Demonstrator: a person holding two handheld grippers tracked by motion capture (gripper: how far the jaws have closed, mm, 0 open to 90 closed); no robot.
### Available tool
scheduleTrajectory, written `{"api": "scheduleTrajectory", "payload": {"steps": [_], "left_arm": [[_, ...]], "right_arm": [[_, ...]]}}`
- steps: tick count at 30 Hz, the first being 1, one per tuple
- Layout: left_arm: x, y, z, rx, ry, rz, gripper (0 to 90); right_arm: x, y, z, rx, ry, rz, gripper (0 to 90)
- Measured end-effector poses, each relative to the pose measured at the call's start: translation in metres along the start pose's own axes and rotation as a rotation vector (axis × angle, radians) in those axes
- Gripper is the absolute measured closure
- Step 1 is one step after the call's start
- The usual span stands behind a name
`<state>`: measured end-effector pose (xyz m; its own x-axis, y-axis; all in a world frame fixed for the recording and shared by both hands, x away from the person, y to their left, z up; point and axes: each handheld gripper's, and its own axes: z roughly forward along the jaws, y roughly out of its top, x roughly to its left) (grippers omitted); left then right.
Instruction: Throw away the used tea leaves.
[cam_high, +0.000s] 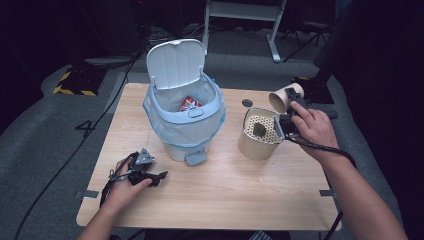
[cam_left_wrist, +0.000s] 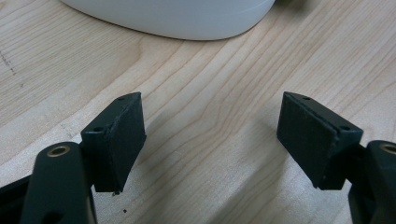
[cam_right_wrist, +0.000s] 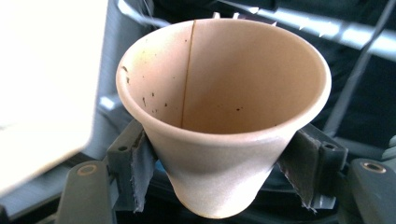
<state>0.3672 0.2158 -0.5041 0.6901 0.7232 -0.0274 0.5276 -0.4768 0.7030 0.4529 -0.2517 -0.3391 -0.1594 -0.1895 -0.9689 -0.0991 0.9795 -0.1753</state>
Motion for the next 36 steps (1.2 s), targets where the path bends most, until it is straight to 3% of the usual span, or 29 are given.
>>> {"api": "scheduleTrajectory", "payload": {"steps": [2, 6, 9, 15, 20, 24, 30, 36], "left_arm": [[0.001, 0.0, 0.0, -0.001, -0.006, 0.008, 23.8], [0.003, 0.0, -0.001, 0.004, 0.0, 0.011, 23.9], [0.003, 0.0, -0.001, 0.004, 0.001, 0.008, 23.9], [0.003, 0.0, -0.001, 0.004, 0.002, 0.009, 23.9], [0.003, 0.0, -0.001, 0.004, 0.0, 0.007, 23.9], [0.003, 0.0, -0.001, 0.004, 0.0, 0.007, 23.9], [0.003, 0.001, 0.0, 0.004, -0.002, 0.001, 23.3], [0.004, 0.001, 0.001, 0.003, 0.001, 0.003, 22.9]], "right_arm": [[-0.004, -0.006, 0.002, -0.025, 0.042, 0.089, 32.1], [-0.005, -0.021, 0.003, -0.056, 0.149, 0.36, 32.0], [-0.005, -0.034, 0.003, -0.114, 0.232, 0.603, 32.0], [-0.004, -0.054, 0.0, -0.234, 0.359, 0.943, 31.9], [-0.001, -0.061, -0.008, -0.362, 0.501, 1.245, 31.7], [0.001, -0.06, -0.017, -0.44, 0.589, 1.359, 31.5], [0.01, -0.053, -0.038, -0.512, 0.696, 1.436, 31.1], [0.023, -0.042, -0.055, -0.546, 0.729, 1.416, 30.9]]}}
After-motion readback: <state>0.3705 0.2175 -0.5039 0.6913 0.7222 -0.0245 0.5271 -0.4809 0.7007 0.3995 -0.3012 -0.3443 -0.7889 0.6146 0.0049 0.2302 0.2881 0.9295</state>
